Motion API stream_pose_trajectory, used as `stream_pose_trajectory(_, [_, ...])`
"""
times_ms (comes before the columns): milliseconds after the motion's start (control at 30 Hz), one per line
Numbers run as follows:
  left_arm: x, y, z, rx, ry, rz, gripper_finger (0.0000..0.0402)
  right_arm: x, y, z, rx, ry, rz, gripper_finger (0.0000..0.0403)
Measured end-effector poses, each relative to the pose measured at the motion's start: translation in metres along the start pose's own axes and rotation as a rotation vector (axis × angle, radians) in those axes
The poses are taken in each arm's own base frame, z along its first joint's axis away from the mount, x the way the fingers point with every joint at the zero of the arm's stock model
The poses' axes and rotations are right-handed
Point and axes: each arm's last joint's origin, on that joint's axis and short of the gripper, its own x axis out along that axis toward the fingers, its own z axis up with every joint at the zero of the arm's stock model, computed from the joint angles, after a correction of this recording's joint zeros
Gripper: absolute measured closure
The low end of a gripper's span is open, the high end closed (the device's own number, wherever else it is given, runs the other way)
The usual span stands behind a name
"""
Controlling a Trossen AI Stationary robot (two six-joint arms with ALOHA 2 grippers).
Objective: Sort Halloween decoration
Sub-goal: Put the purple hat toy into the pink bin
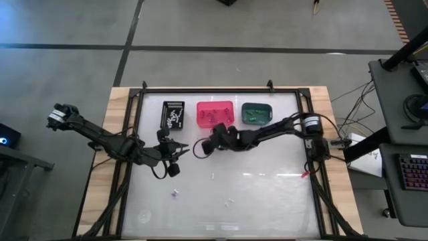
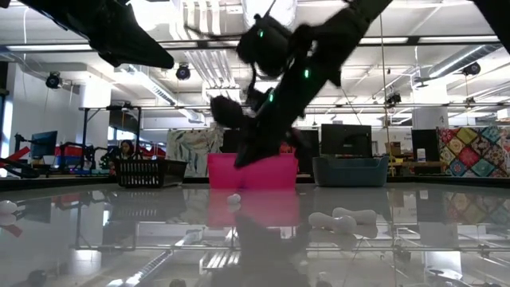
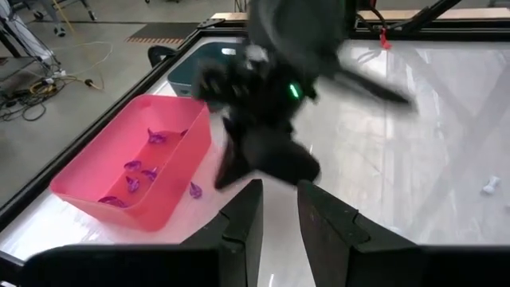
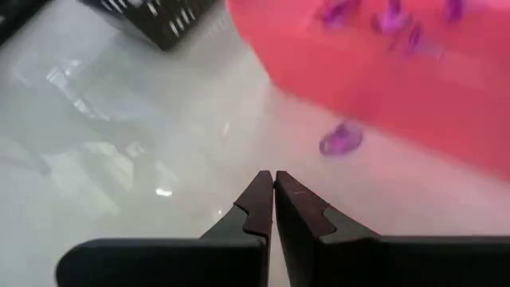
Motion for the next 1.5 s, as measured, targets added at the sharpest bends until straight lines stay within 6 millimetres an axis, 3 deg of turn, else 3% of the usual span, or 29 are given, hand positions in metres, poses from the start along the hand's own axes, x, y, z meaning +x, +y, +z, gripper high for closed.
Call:
stream_pose_trajectory(133, [0.001,-0.003,-0.001,-0.008,0.018,-0.055,0.0338,-0.038,0.003,0.025,-0.063,0.058,0.016,0.0394])
stream_pose_trajectory(333, [0.018,-0.016,-0.009,-0.009,-0.014,-0.1,0.0338,-0.121,0.003,0.046,-0.187,-0.005,0.061,0.0394])
stream_pose_trajectory(433, [0.03,-0.025,-0.014,0.011,-0.059,-0.103,0.0338,-0.154,-0.001,0.047,-0.226,-0.043,0.106,0.0394])
stream_pose_trajectory(567, [0.05,-0.035,-0.019,0.045,-0.14,-0.017,0.0338,-0.18,-0.009,0.037,-0.255,-0.1,0.1,0.0394])
stream_pose_trajectory(700, [0.074,-0.039,-0.028,0.064,-0.164,0.121,0.0338,-0.193,-0.022,0.03,-0.263,-0.149,0.07,0.0394])
stream_pose_trajectory(1000, [0.127,-0.03,-0.045,0.037,-0.124,0.229,0.0338,-0.196,-0.044,0.018,-0.278,-0.147,0.045,0.0394])
stream_pose_trajectory(1233, [0.152,-0.02,-0.06,0.026,-0.099,0.264,0.0327,-0.197,-0.046,0.018,-0.299,-0.152,0.047,0.0394])
stream_pose_trajectory(1500, [0.173,0.001,-0.08,-0.032,-0.054,0.347,0.0281,-0.196,-0.045,0.018,-0.327,-0.159,0.05,0.0394])
